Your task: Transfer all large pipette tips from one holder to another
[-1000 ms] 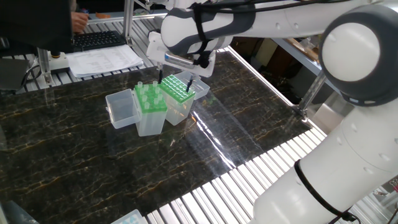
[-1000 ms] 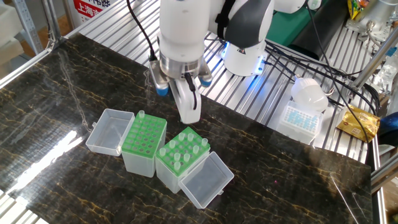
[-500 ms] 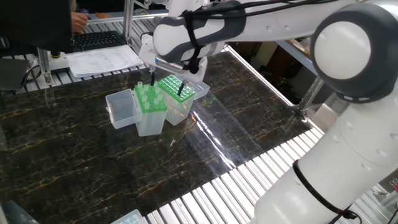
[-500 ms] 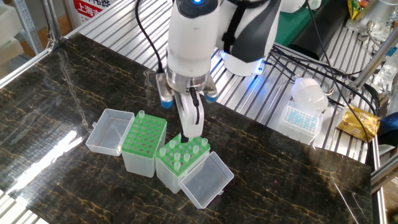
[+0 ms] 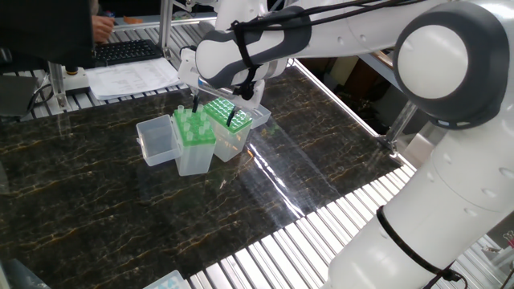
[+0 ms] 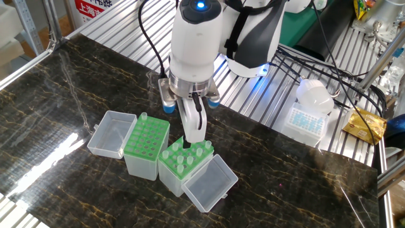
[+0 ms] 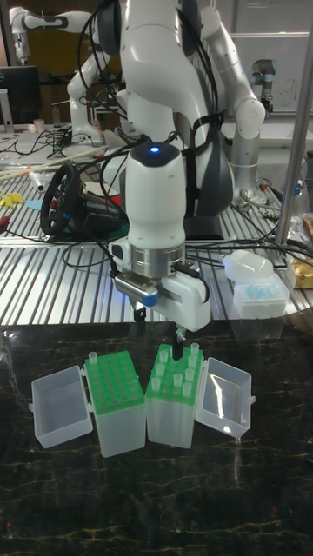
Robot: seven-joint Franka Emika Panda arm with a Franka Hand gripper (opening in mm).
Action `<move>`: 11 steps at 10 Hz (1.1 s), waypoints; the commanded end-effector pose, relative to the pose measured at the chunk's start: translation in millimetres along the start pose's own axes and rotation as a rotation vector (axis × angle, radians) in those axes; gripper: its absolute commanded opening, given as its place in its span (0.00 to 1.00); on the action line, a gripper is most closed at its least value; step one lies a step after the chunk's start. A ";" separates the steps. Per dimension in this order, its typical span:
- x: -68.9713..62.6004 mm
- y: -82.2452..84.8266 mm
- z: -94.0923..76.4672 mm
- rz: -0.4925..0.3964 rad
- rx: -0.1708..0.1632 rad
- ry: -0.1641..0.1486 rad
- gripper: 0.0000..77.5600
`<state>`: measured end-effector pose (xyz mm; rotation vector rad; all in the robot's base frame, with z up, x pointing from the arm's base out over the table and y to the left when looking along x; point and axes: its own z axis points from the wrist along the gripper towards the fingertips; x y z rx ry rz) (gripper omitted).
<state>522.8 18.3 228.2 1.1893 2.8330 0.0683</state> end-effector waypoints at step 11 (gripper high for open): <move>0.9 1.4 -3.5 -0.009 0.022 0.069 1.00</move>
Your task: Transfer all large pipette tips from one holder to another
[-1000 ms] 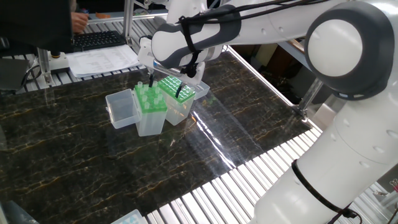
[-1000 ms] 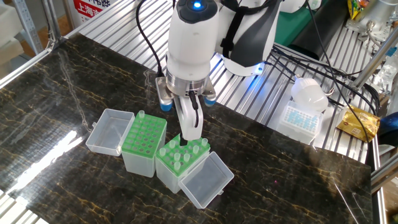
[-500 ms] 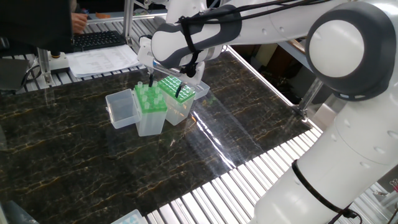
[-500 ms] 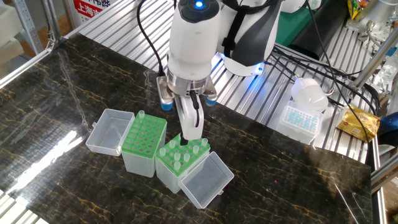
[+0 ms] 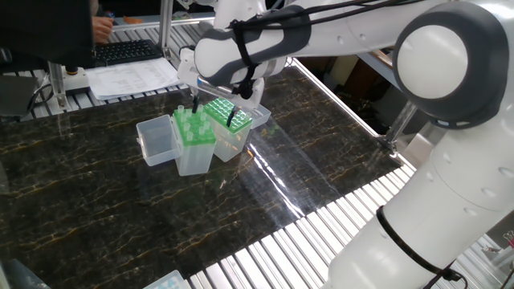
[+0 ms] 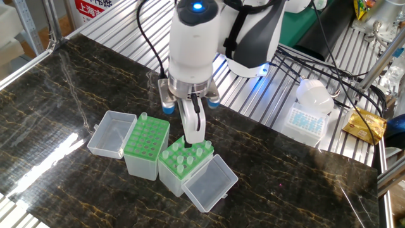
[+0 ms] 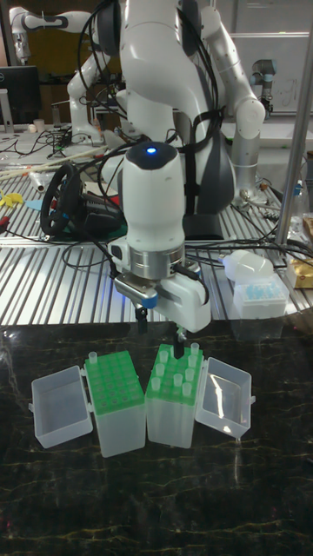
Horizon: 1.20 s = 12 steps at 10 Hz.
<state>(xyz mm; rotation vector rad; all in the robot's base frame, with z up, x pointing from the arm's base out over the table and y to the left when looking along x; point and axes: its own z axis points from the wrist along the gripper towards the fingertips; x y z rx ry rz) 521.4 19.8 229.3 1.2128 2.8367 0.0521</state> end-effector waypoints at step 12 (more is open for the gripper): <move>5.2 -0.4 23.3 -0.054 0.017 0.035 1.00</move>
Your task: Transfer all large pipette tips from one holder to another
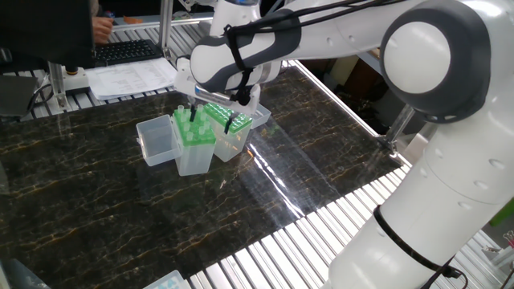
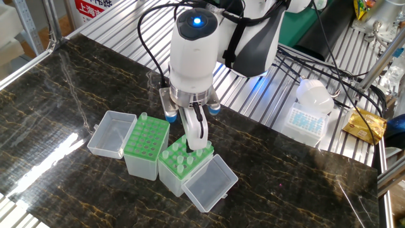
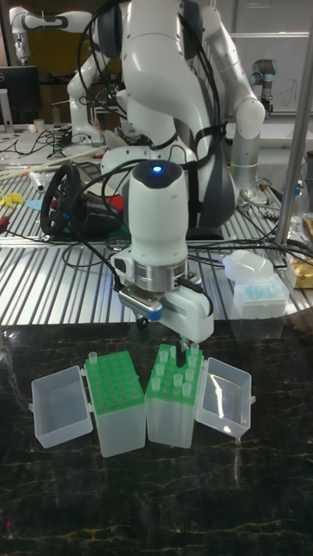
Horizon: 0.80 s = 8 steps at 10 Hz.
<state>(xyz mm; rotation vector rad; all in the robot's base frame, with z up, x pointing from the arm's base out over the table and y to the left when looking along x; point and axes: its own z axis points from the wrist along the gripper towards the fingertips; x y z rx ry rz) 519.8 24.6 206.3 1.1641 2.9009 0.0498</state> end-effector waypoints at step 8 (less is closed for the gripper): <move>-1.0 -5.6 6.4 -0.029 0.006 -0.006 1.00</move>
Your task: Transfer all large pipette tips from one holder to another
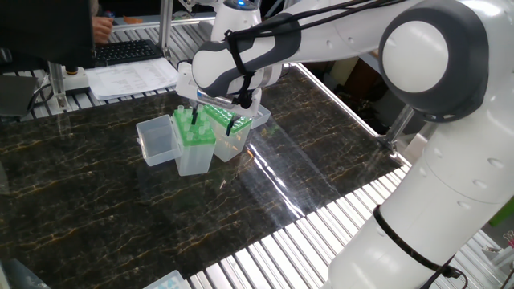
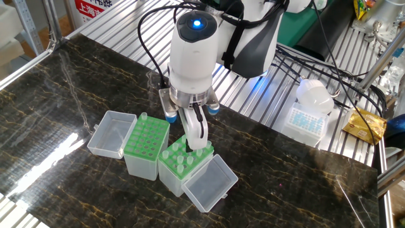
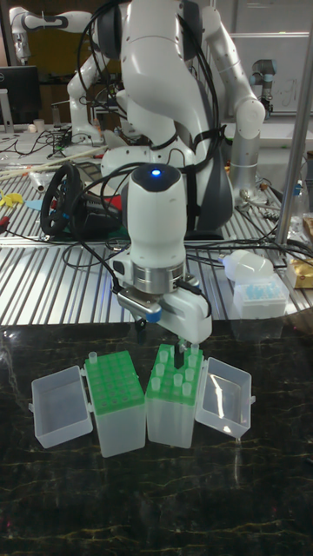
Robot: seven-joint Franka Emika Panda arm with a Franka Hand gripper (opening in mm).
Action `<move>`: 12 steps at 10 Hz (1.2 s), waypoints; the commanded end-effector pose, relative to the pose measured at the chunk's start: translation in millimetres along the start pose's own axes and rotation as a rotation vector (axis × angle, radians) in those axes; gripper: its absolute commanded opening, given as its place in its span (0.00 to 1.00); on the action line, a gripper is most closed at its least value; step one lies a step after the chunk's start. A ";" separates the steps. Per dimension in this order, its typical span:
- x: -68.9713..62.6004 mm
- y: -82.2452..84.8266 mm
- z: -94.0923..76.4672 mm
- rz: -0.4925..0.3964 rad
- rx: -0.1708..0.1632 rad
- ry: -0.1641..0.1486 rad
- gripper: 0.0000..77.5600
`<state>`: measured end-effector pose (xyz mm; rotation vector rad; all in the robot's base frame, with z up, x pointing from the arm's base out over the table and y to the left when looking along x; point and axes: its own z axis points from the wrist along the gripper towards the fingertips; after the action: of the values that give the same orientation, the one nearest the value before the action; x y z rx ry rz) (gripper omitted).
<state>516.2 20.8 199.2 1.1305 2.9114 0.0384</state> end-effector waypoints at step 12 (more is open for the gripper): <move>-1.0 0.0 -0.5 -0.009 0.006 -0.006 0.02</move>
<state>516.1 20.1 198.6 1.1158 2.9165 0.0258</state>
